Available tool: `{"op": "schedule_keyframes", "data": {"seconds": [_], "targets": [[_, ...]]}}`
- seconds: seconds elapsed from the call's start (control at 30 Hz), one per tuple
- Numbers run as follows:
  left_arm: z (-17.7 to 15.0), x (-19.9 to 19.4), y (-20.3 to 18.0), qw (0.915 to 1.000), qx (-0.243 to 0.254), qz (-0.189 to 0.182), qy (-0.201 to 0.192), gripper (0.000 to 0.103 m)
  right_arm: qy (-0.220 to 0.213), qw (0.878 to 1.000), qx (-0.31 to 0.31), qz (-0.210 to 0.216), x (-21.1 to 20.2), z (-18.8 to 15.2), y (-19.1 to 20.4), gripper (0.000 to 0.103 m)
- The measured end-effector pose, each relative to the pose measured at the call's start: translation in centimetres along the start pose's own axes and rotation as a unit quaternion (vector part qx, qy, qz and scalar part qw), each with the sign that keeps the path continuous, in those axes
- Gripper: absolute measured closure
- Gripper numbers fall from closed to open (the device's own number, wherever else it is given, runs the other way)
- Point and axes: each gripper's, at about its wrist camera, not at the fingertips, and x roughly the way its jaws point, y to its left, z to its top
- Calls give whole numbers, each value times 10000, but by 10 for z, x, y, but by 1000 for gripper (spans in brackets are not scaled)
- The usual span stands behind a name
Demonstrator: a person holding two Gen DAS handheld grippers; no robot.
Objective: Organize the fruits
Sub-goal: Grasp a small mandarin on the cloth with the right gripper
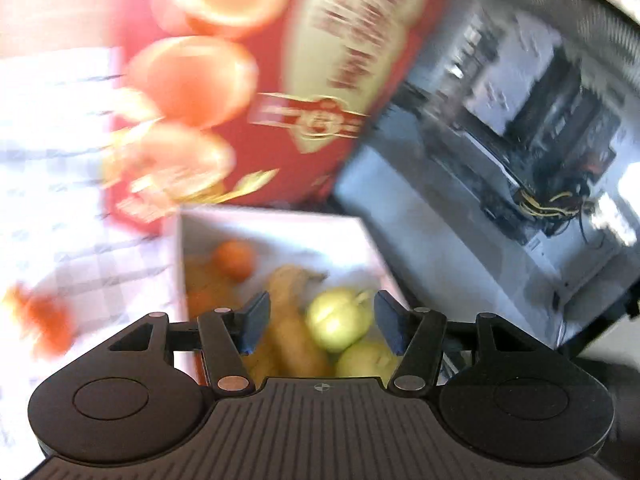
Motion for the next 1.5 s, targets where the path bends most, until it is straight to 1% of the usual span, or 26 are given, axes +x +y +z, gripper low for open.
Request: {"op": "schedule_keyframes", "data": {"seconds": [0.07,0.13,0.17,0.23,0.3,0.37,0.4,0.47,0.5,0.57,0.7,0.8,0.87,0.93,1.0,1.03,1.17,1.23,1.3,1.37,1.4,1.43,1.5], "targets": [[-23,-25,16,9997,-209,143,-23,40,-150,9999,1,25,11,27,3,58],[-44,-45,31,9984,-494,275,24,40,-242,9996,120,-52,30,54,4,58],[-53,-54,39,9973,-662,329,45,40,-210,9995,218,-51,44,70,3,58],[-72,-71,54,9941,-973,484,27,40,-136,9990,412,102,72,98,-3,58],[-83,-86,67,9907,-1155,712,15,40,-36,9984,557,33,91,115,-8,57],[-96,-100,78,9874,-1297,909,-54,40,-51,9981,609,-64,94,125,-10,53],[-101,-106,84,9854,-1391,974,-79,40,-94,9982,585,-131,91,127,-10,51],[-108,-118,99,9815,-1577,1079,-125,40,-194,9981,497,-302,84,127,-8,40],[-114,-124,106,9800,-1643,1116,-155,40,-211,9979,492,-357,82,127,-7,39],[-120,-131,113,9780,-1700,1192,-209,40,-124,9976,546,-406,80,123,-3,38],[-126,-144,114,9774,-1589,1370,-240,40,184,9978,528,-346,87,112,17,38],[-132,-153,113,9771,-1488,1507,-222,40,341,9991,180,-151,94,100,56,38],[-139,-162,113,9772,-1446,1539,-218,40,351,9993,-120,11,101,96,84,38],[-147,-172,113,9772,-1395,1587,-215,40,360,9979,-458,285,110,95,116,39],[-152,-182,113,9758,-1377,1686,-223,40,409,9950,-701,582,120,96,145,44],[-156,-188,115,9743,-1391,1755,-245,40,437,9935,-795,689,128,99,159,45],[-172,-215,126,9658,-1594,2018,-335,40,629,9867,-1067,1054,167,111,206,45],[-180,-228,131,9618,-1685,2126,-365,40,831,9838,-1098,1151,196,118,225,45],[-189,-241,135,9581,-1789,2198,-412,41,1092,9822,-1037,1125,220,121,235,46],[-195,-251,139,9546,-1898,2251,-465,41,1377,9811,-858,1055,245,121,240,51],[-199,-254,143,9523,-1965,2282,-484,41,1506,9802,-794,1016,256,120,243,51],[-201,-257,146,9504,-2027,2306,-496,41,1611,9795,-755,940,266,119,245,51],[-204,-260,152,9477,-2132,2318,-524,41,1682,9787,-822,847,278,116,247,54]]}}
